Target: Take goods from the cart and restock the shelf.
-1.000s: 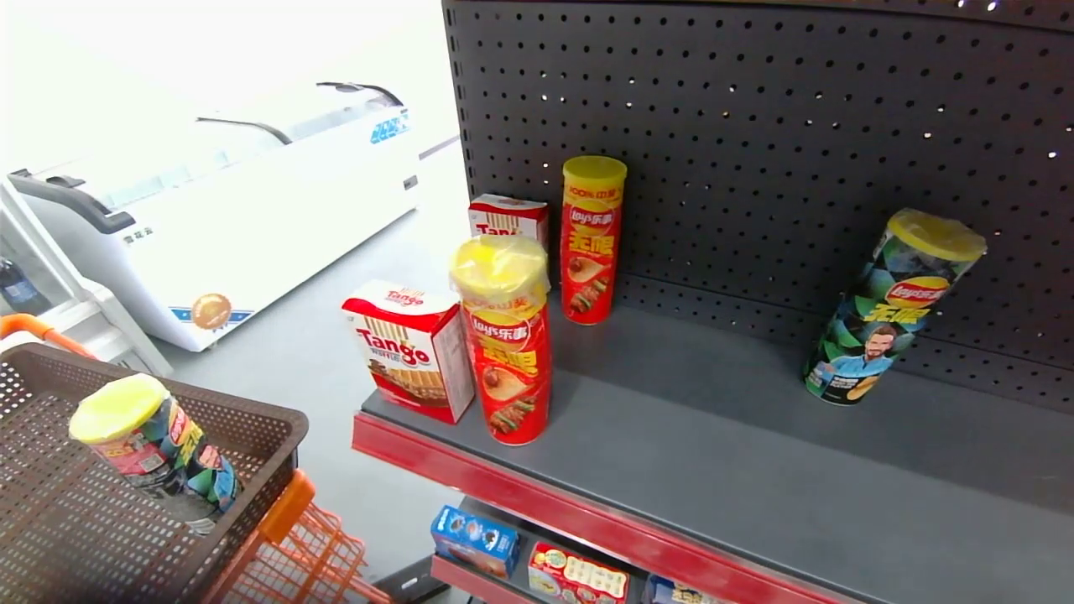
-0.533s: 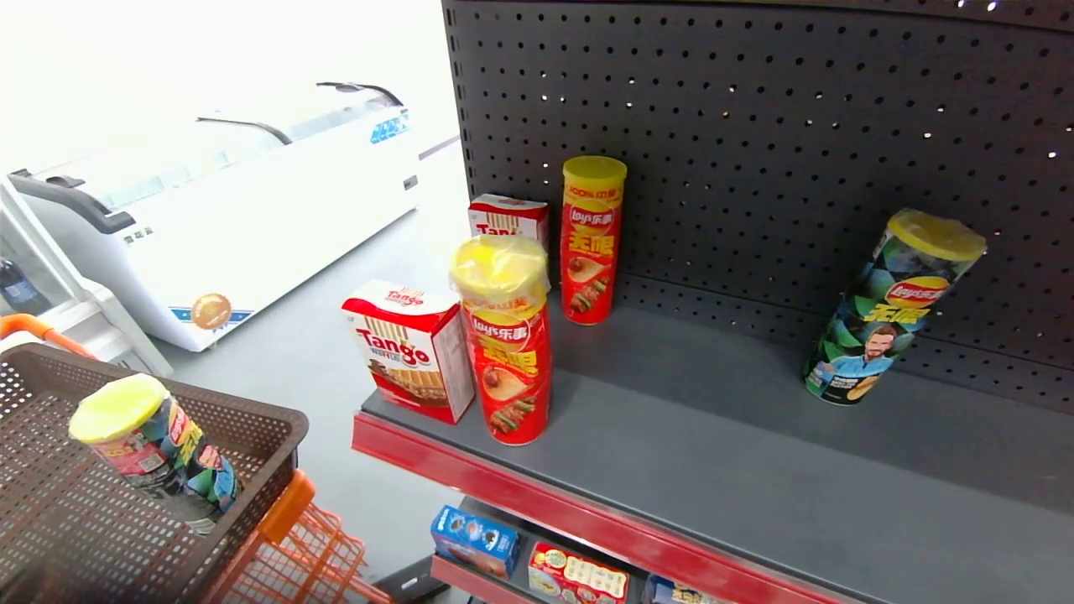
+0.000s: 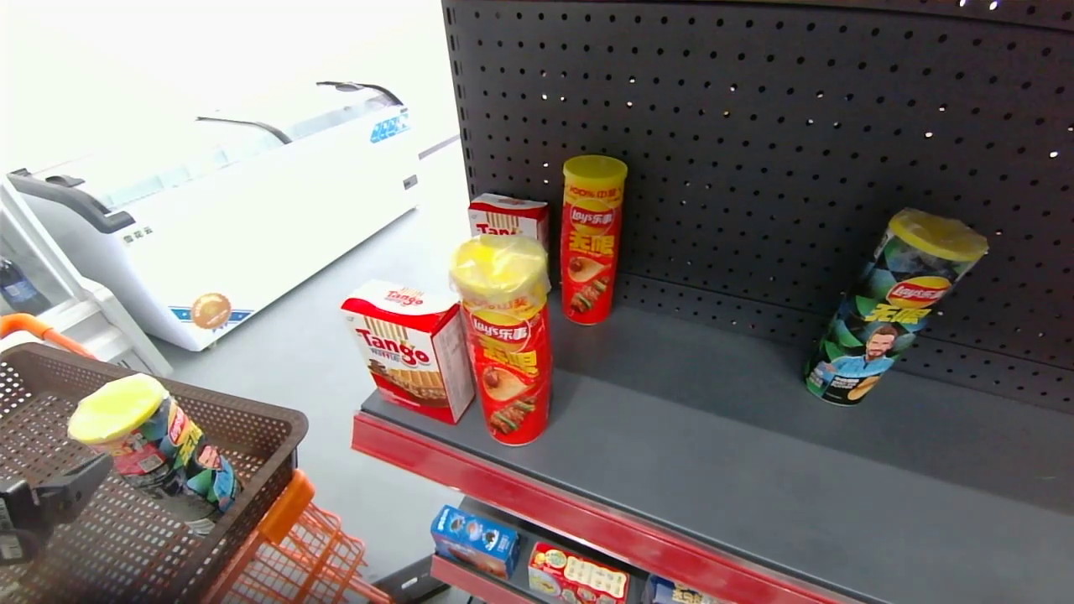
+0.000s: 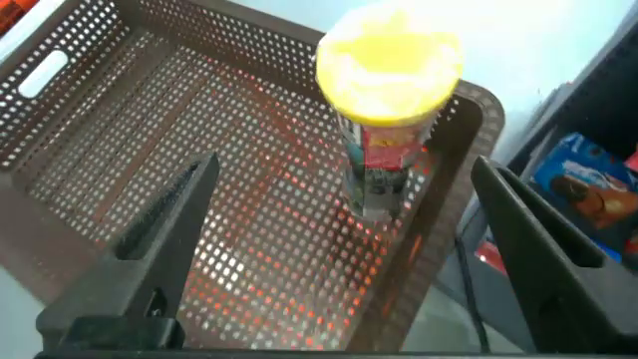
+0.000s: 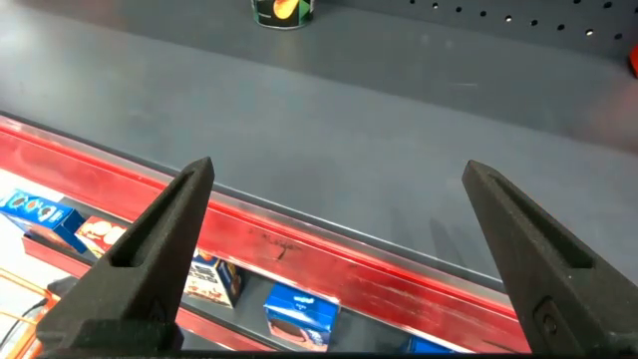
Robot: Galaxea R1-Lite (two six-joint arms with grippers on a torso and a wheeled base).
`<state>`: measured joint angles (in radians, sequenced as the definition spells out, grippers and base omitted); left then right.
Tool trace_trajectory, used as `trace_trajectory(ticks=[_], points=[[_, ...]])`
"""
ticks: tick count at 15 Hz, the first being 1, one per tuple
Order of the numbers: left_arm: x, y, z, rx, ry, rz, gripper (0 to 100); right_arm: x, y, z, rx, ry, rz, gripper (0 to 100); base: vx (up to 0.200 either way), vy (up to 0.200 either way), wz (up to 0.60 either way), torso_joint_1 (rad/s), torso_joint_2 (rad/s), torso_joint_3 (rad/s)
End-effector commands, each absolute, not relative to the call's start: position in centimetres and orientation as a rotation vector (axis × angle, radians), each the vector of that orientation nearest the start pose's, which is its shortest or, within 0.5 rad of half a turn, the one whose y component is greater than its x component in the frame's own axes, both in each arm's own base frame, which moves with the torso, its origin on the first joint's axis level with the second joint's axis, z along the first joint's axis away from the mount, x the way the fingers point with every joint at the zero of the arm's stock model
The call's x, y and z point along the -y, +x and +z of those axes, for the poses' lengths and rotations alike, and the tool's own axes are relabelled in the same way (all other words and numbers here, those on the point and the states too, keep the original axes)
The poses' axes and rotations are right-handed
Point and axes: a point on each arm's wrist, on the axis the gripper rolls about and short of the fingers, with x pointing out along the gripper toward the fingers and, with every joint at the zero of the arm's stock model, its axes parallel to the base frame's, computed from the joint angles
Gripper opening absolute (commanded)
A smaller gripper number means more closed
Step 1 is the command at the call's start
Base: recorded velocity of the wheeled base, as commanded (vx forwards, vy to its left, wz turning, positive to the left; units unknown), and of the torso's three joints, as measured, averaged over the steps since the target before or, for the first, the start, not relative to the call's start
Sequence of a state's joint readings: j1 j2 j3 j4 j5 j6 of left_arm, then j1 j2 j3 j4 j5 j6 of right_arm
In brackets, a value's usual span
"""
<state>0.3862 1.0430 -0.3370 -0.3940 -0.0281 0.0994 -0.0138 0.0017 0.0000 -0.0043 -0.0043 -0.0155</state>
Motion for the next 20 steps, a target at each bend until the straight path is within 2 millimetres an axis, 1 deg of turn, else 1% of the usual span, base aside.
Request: trace_trajectory(ticks=[1, 3, 4, 5, 6, 7, 8, 14, 19, 20], points=[[-5.3, 14.2, 11.5, -0.455, -0.030, 0.299, 100, 0.0, -2.3, 7.6, 0.001, -0.015, -0.018, 100, 0.000, 0.000, 0.00, 0.000, 0.00, 0.000], [-5.8, 15.9, 10.5, -0.407, -0.065, 0.289, 100, 0.0, -2.3, 7.6, 0.001, -0.015, -0.018, 100, 0.000, 0.000, 0.00, 0.000, 0.00, 0.000], [-5.9, 16.4, 10.2, -0.402, -0.072, 0.283, 100, 0.0, -2.3, 7.6, 0.001, -0.015, -0.018, 100, 0.000, 0.000, 0.00, 0.000, 0.00, 0.000], [-6.4, 17.4, 9.7, -0.403, -0.076, 0.290, 100, 0.0, -2.3, 7.6, 0.001, -0.015, -0.018, 100, 0.000, 0.000, 0.00, 0.000, 0.00, 0.000], [-6.4, 17.5, 9.7, -0.402, -0.076, 0.290, 100, 0.0, -2.3, 7.6, 0.001, -0.015, -0.018, 100, 0.000, 0.000, 0.00, 0.000, 0.00, 0.000], [-6.7, 18.6, 9.1, -0.387, -0.072, 0.284, 100, 0.0, -2.3, 7.6, 0.001, -0.015, -0.018, 100, 0.000, 0.000, 0.00, 0.000, 0.00, 0.000], [-6.8, 19.1, 8.7, -0.384, -0.074, 0.281, 100, 0.0, -2.3, 7.6, 0.001, -0.015, -0.018, 100, 0.000, 0.000, 0.00, 0.000, 0.00, 0.000], [-7.3, 20.9, 7.3, -0.355, -0.078, 0.277, 100, 0.0, -2.3, 7.6, 0.001, -0.015, -0.018, 100, 0.000, 0.000, 0.00, 0.000, 0.00, 0.000], [-7.4, 21.8, 7.2, -0.333, -0.073, 0.271, 100, 0.0, -2.3, 7.6, 0.001, -0.015, -0.018, 100, 0.000, 0.000, 0.00, 0.000, 0.00, 0.000], [-7.5, 22.3, 7.3, -0.326, -0.066, 0.263, 0, 0.0, -2.3, 7.6, 0.001, -0.015, -0.018, 100, 0.000, 0.000, 0.00, 0.000, 0.00, 0.000]])
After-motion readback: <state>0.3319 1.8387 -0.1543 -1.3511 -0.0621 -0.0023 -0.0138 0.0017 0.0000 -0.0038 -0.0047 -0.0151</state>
